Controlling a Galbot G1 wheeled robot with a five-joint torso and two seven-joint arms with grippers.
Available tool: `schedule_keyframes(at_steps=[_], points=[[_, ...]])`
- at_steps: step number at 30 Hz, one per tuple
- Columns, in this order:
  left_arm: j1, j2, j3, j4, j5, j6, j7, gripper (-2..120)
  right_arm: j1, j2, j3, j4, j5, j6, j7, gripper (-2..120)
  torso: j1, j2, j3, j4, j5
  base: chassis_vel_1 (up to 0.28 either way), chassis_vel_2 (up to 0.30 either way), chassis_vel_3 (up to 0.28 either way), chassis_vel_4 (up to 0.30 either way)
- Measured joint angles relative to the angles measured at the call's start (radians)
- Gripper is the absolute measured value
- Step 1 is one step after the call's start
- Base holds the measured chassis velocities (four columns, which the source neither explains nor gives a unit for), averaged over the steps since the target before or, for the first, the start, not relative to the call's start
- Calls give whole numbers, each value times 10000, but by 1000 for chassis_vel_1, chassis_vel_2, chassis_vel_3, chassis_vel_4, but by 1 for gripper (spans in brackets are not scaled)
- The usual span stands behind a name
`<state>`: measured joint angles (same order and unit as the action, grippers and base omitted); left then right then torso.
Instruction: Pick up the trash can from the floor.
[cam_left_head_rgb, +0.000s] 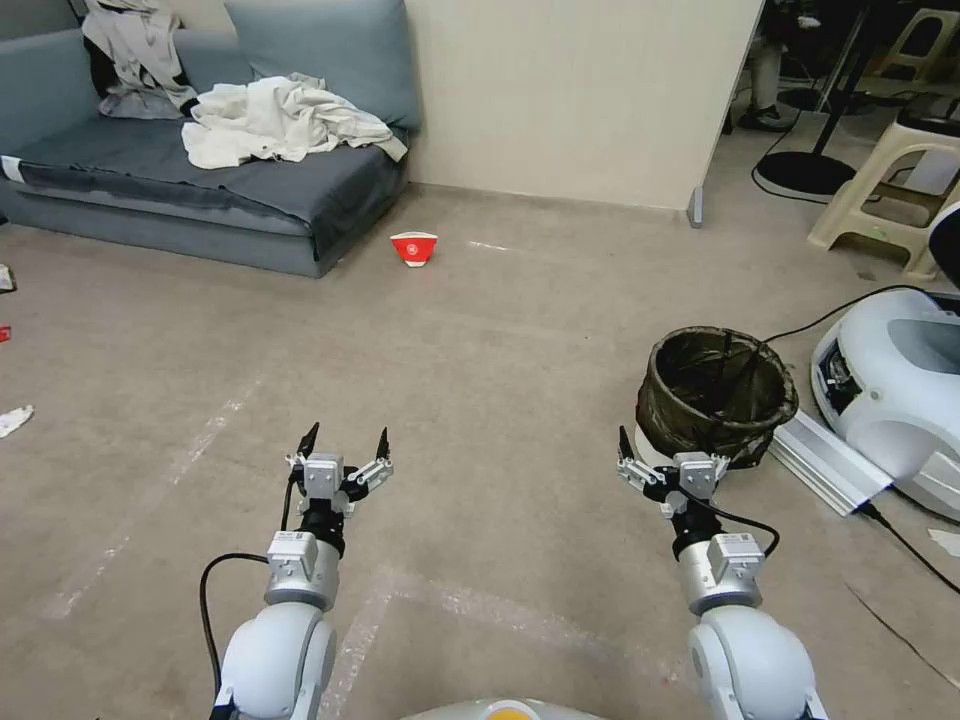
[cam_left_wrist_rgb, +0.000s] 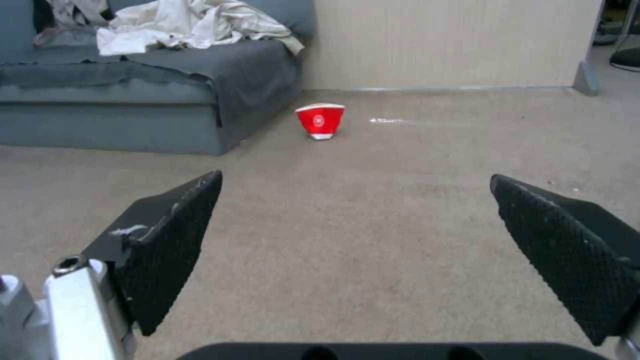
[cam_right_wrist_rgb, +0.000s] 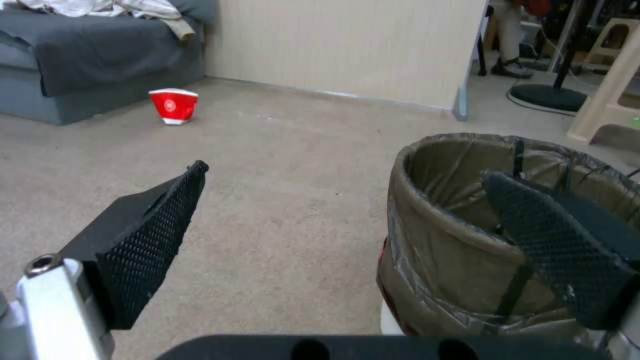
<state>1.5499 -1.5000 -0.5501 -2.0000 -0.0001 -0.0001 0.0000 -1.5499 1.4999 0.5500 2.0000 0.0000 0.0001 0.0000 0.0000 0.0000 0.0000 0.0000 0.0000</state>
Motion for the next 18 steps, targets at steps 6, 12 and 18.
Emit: schedule_keyframes(at_steps=[6,12,18], points=[[0,0,0,0,0,0,0,100,0,1,0,0,0,0,0,100,0,0,0,0,0,0,0,0,0],[0,0,0,0,0,0,0,100,0,0,0,0,0,0,-1,100,0,0,0,0,0,0,0,0,0],[17,-6,67,-319,-171,220,-25,100,-92,34,70,256,68,-111,-18,100,1,0,1,3,0,0,0,0,0]])
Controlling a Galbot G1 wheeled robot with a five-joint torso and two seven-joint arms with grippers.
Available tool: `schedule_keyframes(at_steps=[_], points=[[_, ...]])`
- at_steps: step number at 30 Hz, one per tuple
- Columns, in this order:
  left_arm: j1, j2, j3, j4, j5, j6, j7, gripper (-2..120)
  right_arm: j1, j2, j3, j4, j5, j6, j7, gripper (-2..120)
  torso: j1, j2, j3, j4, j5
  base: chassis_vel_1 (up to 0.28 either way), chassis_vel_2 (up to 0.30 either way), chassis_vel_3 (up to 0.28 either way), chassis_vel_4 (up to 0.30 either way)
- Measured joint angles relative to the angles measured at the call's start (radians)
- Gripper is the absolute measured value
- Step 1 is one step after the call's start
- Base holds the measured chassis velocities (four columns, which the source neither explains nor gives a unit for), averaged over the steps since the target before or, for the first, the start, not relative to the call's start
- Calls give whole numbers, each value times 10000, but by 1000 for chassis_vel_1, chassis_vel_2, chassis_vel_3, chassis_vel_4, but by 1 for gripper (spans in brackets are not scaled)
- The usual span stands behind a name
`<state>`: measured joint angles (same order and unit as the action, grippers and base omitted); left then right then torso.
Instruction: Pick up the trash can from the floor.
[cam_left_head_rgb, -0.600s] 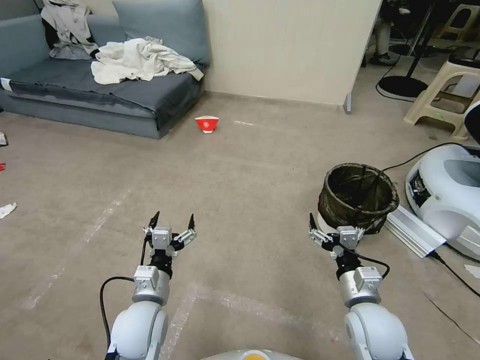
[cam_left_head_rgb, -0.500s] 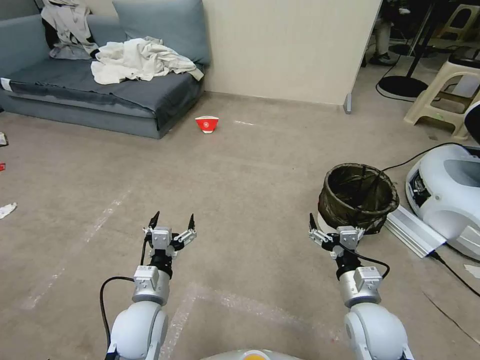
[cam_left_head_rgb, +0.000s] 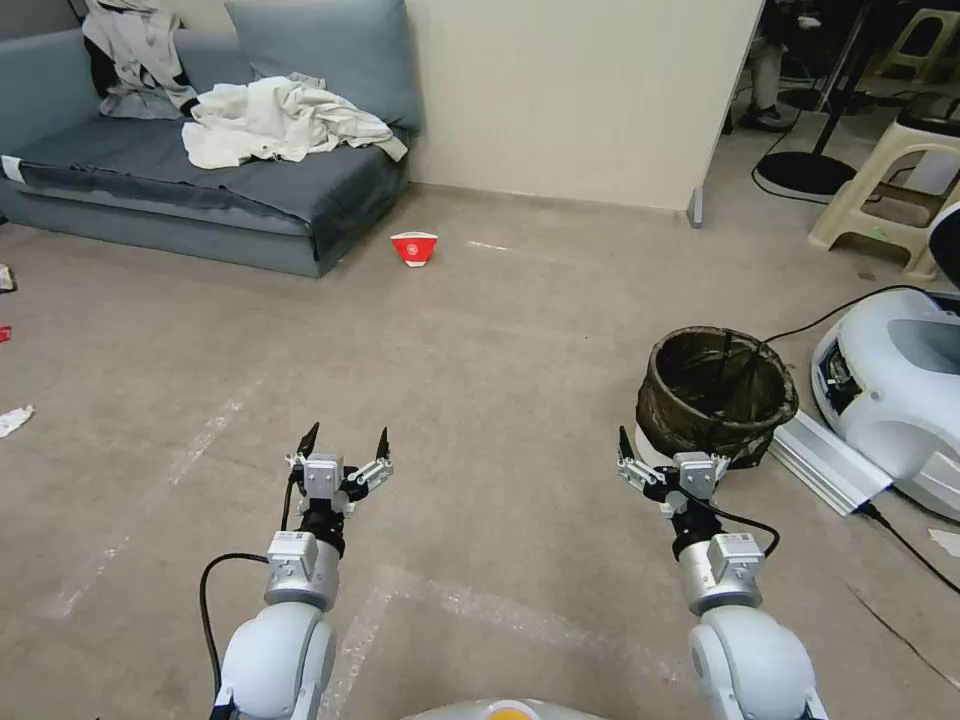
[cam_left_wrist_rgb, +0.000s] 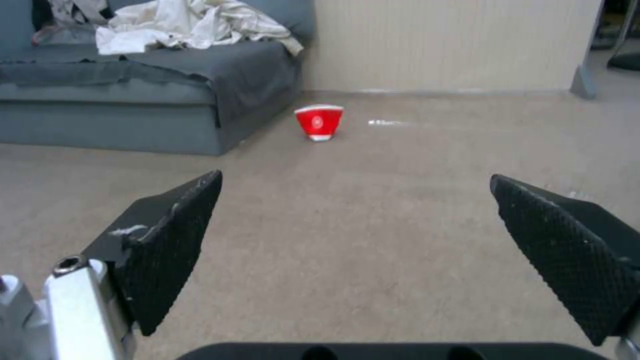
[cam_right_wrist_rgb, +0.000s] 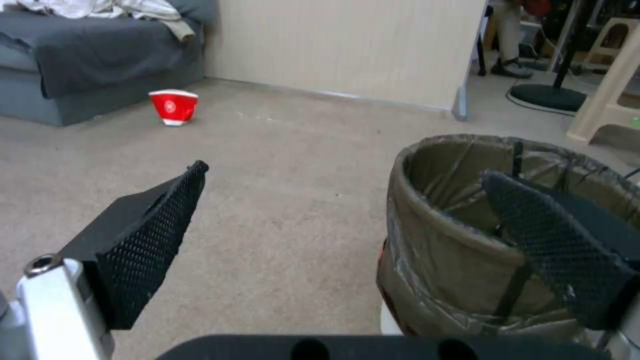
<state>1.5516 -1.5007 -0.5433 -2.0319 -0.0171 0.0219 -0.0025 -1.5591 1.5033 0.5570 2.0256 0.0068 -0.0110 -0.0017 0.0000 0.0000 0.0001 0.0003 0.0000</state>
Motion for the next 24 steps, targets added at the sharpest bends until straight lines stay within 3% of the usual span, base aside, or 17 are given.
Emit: schedule_keyframes(at_steps=[3,7,9,14,20,22,24], points=[[31,-39,211,-677,-358,495,-76,100,-218,93,185,634,192,-326,-59,100,0,0,-1,-3,-1,0,0,0,0],[119,-134,674,-2267,-1221,1711,-278,100,-731,310,603,2060,634,-1096,-183,100,0,0,-1,-4,1,0,0,0,0],[154,-111,744,-2578,-1345,1955,-307,100,-883,369,719,2472,760,-1312,-224,100,0,1,-2,-6,0,0,0,0,0],[226,158,565,-2546,-1419,2108,-391,99,-1397,587,1140,3919,1200,-2073,-346,100,-1,0,-1,-4,-3,0,0,0,0],[252,205,471,-2263,-1457,1809,-349,97,-1490,626,1213,4156,1284,-2228,-373,100,-2,1,-1,-3,-2,0,0,0,0],[247,202,449,-2199,-1478,1772,-301,97,-1489,619,1227,4157,1359,-2177,-386,100,-1,0,-1,-3,1,0,0,0,0],[189,186,429,-2103,-1500,1715,-243,97,-1334,447,1250,3684,1852,-1342,-473,100,-1,0,-1,-2,0,0,0,0,0]])
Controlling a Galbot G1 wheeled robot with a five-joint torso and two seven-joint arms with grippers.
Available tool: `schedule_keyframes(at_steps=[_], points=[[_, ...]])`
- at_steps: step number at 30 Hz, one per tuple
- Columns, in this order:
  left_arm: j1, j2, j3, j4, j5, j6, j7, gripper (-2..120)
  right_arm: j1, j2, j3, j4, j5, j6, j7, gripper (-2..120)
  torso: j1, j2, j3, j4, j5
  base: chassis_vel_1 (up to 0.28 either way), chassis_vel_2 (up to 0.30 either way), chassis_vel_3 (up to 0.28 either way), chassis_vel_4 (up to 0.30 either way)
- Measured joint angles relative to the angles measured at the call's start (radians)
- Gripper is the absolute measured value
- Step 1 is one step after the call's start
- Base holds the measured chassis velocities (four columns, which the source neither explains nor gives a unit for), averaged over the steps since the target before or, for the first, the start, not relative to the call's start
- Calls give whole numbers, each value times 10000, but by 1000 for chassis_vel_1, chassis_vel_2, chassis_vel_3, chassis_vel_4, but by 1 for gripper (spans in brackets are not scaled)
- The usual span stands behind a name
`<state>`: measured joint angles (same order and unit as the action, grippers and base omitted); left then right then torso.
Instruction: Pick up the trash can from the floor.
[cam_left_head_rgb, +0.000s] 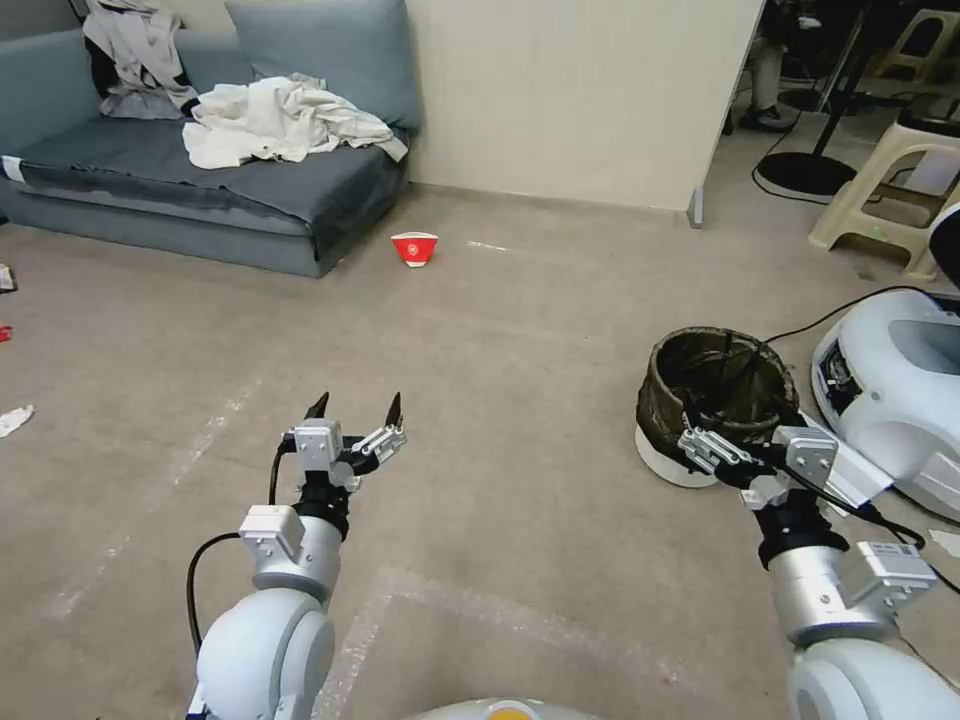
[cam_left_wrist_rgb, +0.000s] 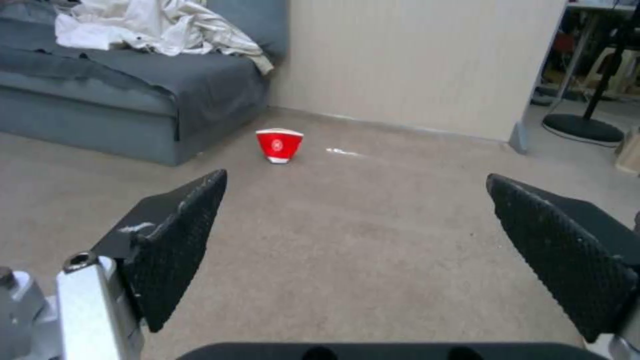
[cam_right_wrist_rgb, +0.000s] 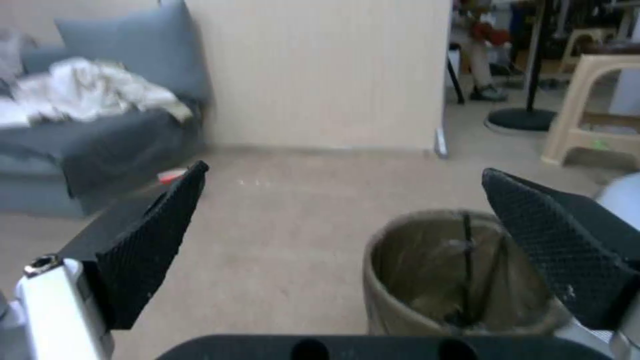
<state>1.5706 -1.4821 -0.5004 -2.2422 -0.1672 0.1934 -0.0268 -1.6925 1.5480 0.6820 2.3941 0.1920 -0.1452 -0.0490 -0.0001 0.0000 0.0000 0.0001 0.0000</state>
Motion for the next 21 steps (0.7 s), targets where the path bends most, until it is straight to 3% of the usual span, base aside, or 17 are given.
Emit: schedule_keyframes(at_steps=[4,21], points=[[-46,-24,-1,86,-3,-21,28,97,113,-112,8,-330,287,521,-66,100,0,0,0,0,-1,0,0,0,0],[-122,-25,18,171,55,25,95,97,93,-97,54,-390,262,632,-109,100,1,0,0,-2,0,-36,-31,-39,-35]])
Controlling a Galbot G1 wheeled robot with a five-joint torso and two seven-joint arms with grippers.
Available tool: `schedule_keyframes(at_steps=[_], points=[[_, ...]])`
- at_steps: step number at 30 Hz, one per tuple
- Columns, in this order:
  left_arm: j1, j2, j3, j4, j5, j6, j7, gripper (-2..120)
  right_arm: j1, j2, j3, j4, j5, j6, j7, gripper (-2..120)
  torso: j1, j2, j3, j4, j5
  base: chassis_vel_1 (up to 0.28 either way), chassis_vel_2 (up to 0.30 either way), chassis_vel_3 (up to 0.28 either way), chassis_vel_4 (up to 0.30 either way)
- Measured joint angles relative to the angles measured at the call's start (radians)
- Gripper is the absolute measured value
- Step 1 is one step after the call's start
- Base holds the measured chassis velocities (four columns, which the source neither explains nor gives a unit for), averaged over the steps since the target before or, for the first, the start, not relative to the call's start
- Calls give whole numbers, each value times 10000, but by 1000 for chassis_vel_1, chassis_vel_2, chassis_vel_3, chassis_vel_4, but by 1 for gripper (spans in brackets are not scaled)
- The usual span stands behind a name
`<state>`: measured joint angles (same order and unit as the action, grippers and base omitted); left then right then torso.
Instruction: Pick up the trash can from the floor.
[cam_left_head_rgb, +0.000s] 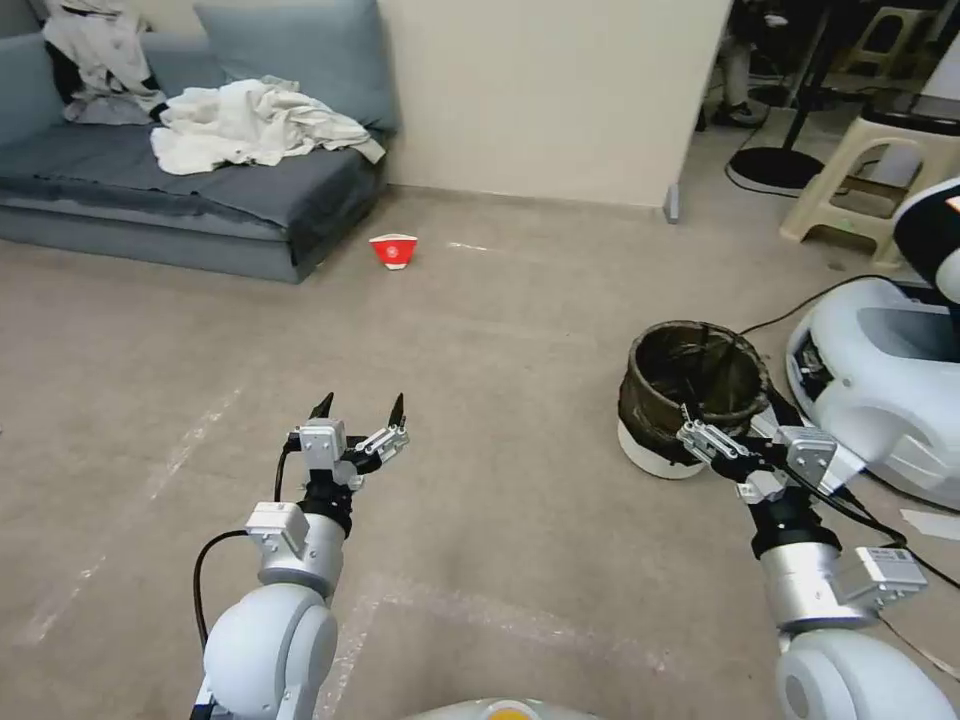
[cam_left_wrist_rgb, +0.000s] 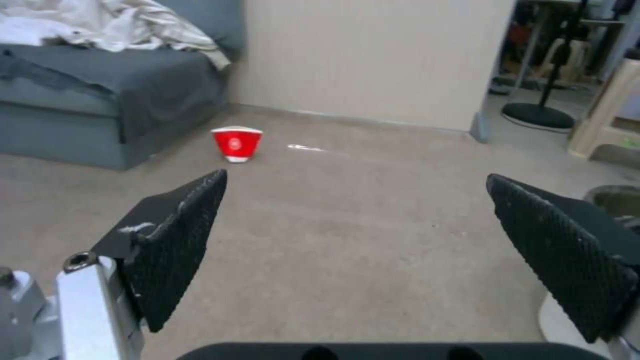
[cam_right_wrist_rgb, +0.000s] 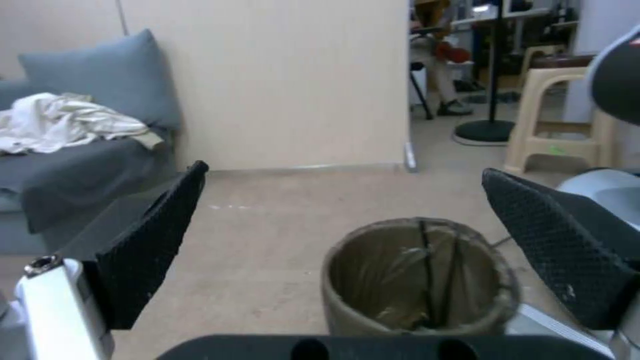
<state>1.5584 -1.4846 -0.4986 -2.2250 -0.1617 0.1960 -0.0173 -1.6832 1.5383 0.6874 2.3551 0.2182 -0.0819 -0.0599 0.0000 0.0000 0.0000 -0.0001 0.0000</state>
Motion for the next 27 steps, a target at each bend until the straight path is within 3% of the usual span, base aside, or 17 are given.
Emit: schedule_keyframes(at_steps=[15,27], points=[[20,-23,25,-26,-1,4,-30,97,-18,-1,4,1,-41,179,16,100,0,0,0,0,0,-108,-107,-112,-103],[-42,18,124,-26,-126,20,-418,99,-15,8,7,-188,-27,790,31,100,0,0,0,-1,0,-94,-91,-90,-94]])
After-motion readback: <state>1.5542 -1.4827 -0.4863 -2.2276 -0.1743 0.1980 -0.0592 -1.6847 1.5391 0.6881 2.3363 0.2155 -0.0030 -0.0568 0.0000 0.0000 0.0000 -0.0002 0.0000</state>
